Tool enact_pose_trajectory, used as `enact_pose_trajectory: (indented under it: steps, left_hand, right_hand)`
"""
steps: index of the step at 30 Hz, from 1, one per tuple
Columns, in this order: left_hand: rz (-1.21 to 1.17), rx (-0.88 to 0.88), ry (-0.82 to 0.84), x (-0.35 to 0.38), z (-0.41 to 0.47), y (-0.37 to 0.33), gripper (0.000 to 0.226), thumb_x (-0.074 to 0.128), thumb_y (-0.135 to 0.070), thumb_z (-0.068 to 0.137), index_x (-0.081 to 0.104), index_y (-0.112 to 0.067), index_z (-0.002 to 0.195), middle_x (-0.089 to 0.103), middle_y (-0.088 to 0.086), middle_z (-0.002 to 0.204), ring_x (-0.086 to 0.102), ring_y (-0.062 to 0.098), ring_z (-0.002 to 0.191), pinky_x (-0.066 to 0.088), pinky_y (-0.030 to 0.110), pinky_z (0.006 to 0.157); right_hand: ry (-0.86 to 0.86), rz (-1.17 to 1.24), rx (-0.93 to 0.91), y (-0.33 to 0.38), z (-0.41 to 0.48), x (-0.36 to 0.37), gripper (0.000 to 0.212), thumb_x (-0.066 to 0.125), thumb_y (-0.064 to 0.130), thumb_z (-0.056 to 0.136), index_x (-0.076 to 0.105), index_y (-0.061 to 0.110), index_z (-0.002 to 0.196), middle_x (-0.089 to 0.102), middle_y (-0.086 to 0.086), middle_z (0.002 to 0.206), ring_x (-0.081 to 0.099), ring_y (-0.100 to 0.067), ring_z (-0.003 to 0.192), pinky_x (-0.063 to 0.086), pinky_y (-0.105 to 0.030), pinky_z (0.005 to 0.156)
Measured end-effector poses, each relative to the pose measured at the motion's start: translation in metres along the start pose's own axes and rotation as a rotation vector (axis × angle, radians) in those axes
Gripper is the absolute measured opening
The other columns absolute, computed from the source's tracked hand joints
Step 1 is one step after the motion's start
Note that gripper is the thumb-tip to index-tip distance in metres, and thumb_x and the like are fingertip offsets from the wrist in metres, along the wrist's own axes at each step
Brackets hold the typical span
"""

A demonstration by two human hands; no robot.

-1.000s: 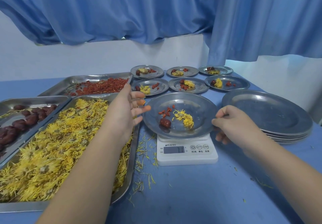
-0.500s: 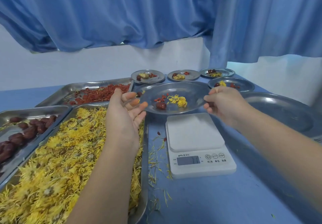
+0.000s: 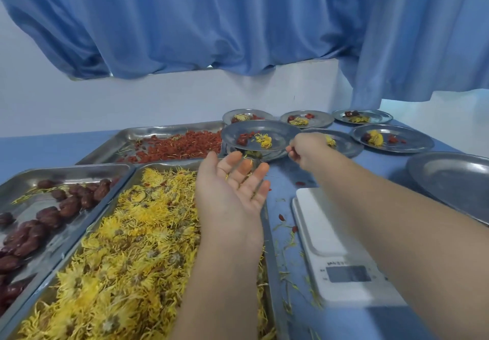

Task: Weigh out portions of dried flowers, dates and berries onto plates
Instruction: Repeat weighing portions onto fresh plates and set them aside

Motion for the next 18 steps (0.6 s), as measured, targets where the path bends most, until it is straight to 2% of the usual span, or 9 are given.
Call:
enact_pose_trajectory:
  steps: [3,9,13,18]
  left_hand:
    - [-0.028,-0.013,-0.018,-0.001,0.001,-0.003,0.038,0.046,-0.046,0.096,0.068,-0.015,0.093,0.070,0.006,0.095,0.075,0.025,0.083,0.054,0.039,0.078]
    - [-0.071,-0.035,-0.039,-0.002,0.002,-0.007,0.037,0.046,-0.046,0.097,0.067,-0.016,0.091,0.069,0.004,0.090,0.074,0.026,0.086,0.052,0.037,0.078]
    - [-0.067,-0.046,-0.044,-0.001,0.002,-0.005,0.037,0.047,-0.045,0.096,0.068,-0.016,0.087,0.069,0.003,0.087,0.074,0.024,0.082,0.050,0.035,0.073]
    - [-0.039,-0.057,-0.046,0.000,0.002,-0.004,0.035,0.047,-0.044,0.097,0.067,-0.017,0.085,0.067,0.002,0.084,0.072,0.023,0.076,0.049,0.033,0.068]
  right_hand:
    - [-0.026,0.042,0.055,-0.006,0.012,0.011,0.033,0.035,0.000,0.097,0.056,0.002,0.123,0.055,-0.009,0.065,0.041,-0.010,0.018,0.034,-0.011,0.030]
    - [-0.024,-0.042,0.041,-0.011,0.023,0.023,0.027,0.042,-0.004,0.095,0.056,-0.003,0.118,0.056,-0.011,0.069,0.045,-0.014,0.021,0.040,-0.013,0.032]
    - [0.028,-0.255,-0.040,-0.012,0.021,0.031,0.023,0.049,-0.005,0.092,0.053,-0.002,0.115,0.054,-0.012,0.065,0.051,-0.020,0.041,0.047,-0.025,0.049]
    - [0.127,-0.572,-0.070,-0.008,0.013,0.031,0.011,0.052,0.002,0.094,0.053,-0.002,0.104,0.053,-0.014,0.061,0.049,-0.020,0.046,0.043,-0.026,0.047]
Point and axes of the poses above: each hand's wrist, its own z-axis towards the middle knuckle, its own x-axis out of the palm, y = z × x, the point moved 2 cm from there along z, towards the middle knuckle
